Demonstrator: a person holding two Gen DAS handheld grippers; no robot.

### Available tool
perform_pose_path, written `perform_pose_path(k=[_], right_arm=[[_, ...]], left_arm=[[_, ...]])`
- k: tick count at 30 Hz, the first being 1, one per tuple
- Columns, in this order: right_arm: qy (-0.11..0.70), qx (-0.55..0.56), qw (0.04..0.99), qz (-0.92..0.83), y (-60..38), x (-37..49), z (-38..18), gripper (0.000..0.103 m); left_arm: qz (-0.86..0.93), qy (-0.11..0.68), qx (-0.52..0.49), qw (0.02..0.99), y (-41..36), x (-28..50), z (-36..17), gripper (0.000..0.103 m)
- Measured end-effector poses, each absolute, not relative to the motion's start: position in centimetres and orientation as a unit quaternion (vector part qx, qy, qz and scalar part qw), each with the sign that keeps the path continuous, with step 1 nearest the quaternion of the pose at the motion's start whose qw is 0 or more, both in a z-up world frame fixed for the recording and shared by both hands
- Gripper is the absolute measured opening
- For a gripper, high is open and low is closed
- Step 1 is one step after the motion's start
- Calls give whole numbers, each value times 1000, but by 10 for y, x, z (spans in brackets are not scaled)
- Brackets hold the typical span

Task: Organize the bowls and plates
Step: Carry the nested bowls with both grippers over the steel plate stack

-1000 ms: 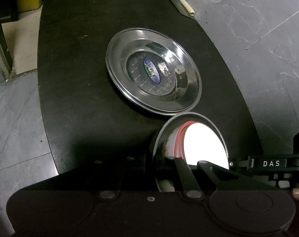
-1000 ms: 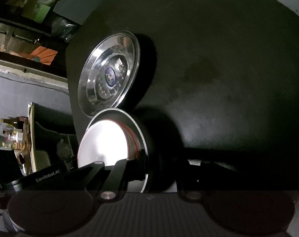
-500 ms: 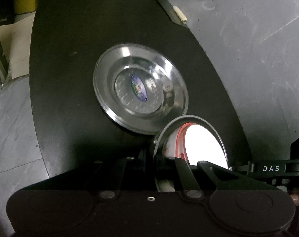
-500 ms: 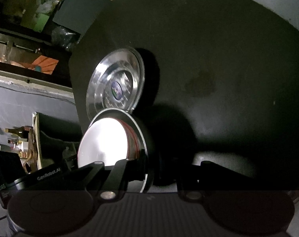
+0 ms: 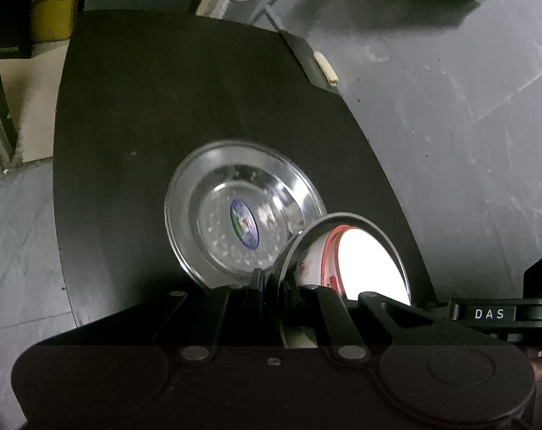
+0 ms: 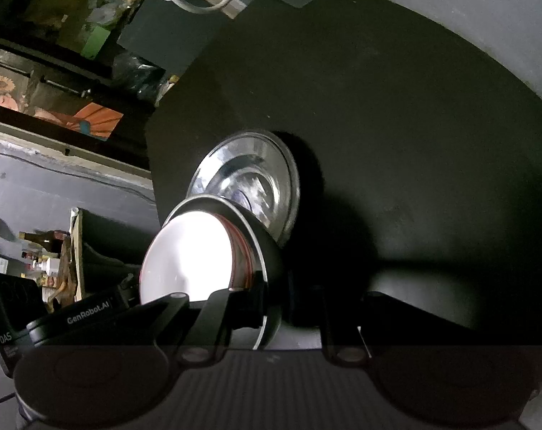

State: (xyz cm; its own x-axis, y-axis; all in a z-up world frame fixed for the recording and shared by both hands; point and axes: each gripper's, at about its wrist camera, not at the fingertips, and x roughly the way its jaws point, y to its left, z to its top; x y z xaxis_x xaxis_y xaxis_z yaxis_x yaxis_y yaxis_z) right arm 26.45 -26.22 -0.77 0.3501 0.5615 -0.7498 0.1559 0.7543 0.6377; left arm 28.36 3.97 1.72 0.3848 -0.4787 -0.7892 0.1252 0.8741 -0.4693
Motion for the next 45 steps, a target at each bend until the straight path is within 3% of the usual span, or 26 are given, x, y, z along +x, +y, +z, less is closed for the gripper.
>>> perform_pose_path(k=[45], right_arm=[[563,299,750,174,-237,341,-18,14]], left_arm=[[-137,508,-187,829,70,340,3,9]])
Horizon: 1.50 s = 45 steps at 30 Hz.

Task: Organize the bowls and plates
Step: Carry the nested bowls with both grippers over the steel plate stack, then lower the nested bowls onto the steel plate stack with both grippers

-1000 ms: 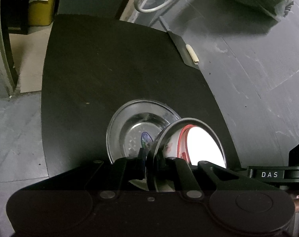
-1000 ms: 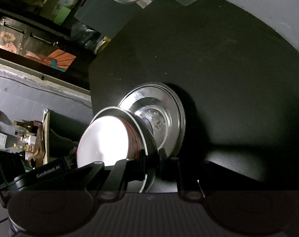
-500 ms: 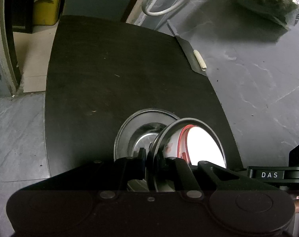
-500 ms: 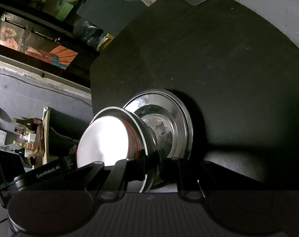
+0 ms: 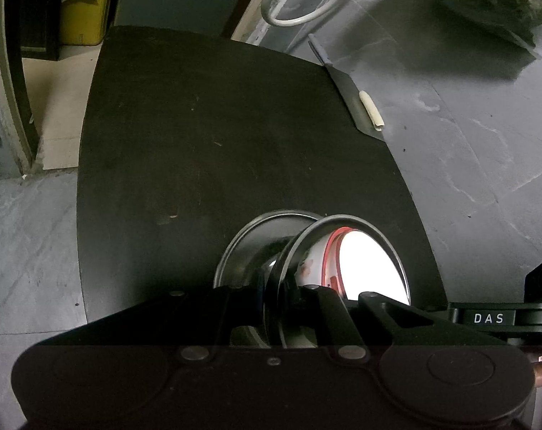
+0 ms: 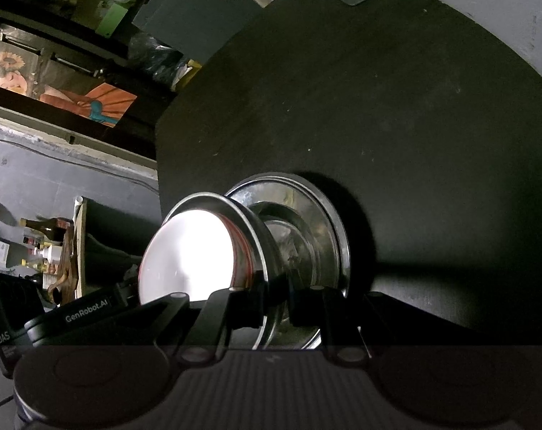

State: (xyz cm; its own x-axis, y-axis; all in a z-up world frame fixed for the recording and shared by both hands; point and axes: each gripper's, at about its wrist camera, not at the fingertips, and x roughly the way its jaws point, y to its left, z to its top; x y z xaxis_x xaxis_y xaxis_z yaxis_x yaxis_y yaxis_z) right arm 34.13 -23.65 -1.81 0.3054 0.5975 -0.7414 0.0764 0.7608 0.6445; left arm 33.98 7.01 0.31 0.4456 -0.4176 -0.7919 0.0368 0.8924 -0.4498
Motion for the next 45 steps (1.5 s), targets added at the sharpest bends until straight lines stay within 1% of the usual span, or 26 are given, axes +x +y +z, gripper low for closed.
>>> perform_pose_path(k=[31,45], right_arm=[[571,293,750,160,-233,347,-26,14],[570,271,760,155,-219,348,-28,14]], left_arm=[[-133,520,-187,823,68,351,-10,9],[-121,528,-181,820,63,355,-19,7]])
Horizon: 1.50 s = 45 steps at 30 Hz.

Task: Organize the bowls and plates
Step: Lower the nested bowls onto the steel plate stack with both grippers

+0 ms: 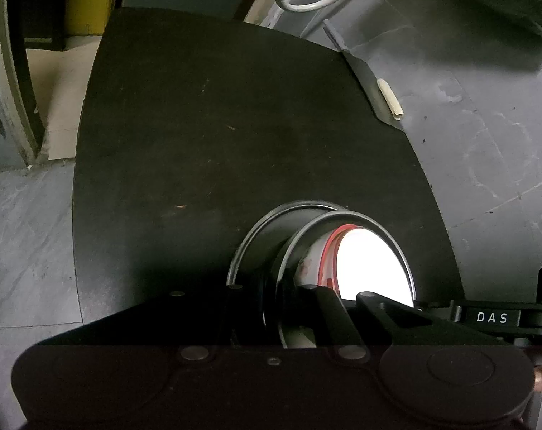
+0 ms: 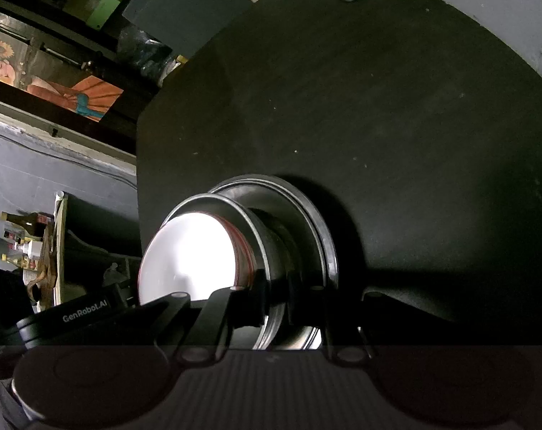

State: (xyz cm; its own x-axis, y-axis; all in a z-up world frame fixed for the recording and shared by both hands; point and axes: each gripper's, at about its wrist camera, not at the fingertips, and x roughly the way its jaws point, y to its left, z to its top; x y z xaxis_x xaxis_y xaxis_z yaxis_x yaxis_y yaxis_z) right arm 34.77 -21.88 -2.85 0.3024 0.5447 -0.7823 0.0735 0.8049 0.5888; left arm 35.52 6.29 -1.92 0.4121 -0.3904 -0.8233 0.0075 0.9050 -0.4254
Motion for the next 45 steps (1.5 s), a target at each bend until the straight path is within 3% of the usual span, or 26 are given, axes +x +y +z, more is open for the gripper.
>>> perform_pose_path(k=[45], right_arm=[[533,230,803,136,-203,330,-26,16]], left_arm=[[-100,506,-144,845,52,342,-15,13]])
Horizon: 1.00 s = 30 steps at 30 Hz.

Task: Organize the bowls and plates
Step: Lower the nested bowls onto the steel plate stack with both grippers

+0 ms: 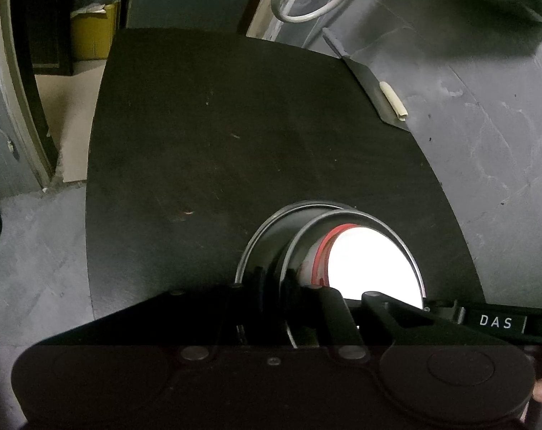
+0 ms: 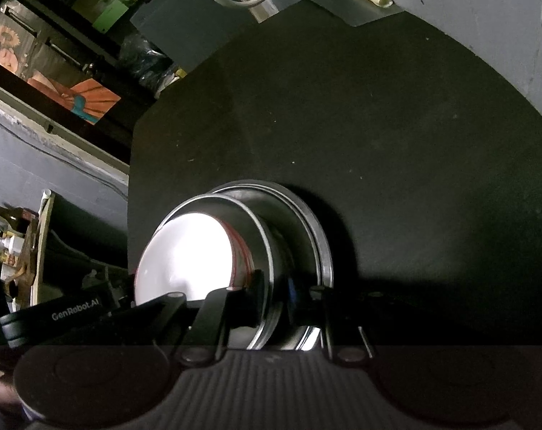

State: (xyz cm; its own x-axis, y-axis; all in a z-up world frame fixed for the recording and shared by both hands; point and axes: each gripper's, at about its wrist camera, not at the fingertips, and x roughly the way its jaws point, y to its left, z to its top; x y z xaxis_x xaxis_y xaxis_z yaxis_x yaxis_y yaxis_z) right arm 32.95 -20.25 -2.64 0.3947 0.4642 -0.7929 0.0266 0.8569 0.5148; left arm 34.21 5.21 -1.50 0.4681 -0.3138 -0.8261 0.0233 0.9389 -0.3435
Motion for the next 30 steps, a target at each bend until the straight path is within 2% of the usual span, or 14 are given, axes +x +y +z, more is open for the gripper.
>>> perform_pose_path(k=[5,13,18,21,22,23,24,25,28,30], right_arm=[[524,237,807,135,-206,325,-24,22],[508,231,820,129,-205,317,-23,25],[493,214,835,118,-200,310,-17,34],[490,208,838,118,-198,307,-14,34],[488,206,840,117,-198,305,-14,34],[487,205,841,115,-197,304,-13,34],[486,204,842,113,-197,304,-13,33],[484,203,844,110,-196,303,-13,33],[484,203,844,112,-196,302,-13,36],[483,201,845,109,-195,302,-13,36]], left_arm=[[-96,500,-134,850,49,339,-15,14],[-90,490,-95,862,42,335,-11,17],[-82,487,-83,866,39,332,-7,18],[-78,484,-74,869,36,328,-6,18],[-77,482,-69,870,34,328,-5,21],[-65,479,-56,873,32,326,-4,29],[-50,478,-45,876,32,326,-3,49],[-35,475,-35,878,33,325,-4,61],[-37,472,-41,880,39,323,-3,64],[-33,464,-32,885,39,322,1,70]])
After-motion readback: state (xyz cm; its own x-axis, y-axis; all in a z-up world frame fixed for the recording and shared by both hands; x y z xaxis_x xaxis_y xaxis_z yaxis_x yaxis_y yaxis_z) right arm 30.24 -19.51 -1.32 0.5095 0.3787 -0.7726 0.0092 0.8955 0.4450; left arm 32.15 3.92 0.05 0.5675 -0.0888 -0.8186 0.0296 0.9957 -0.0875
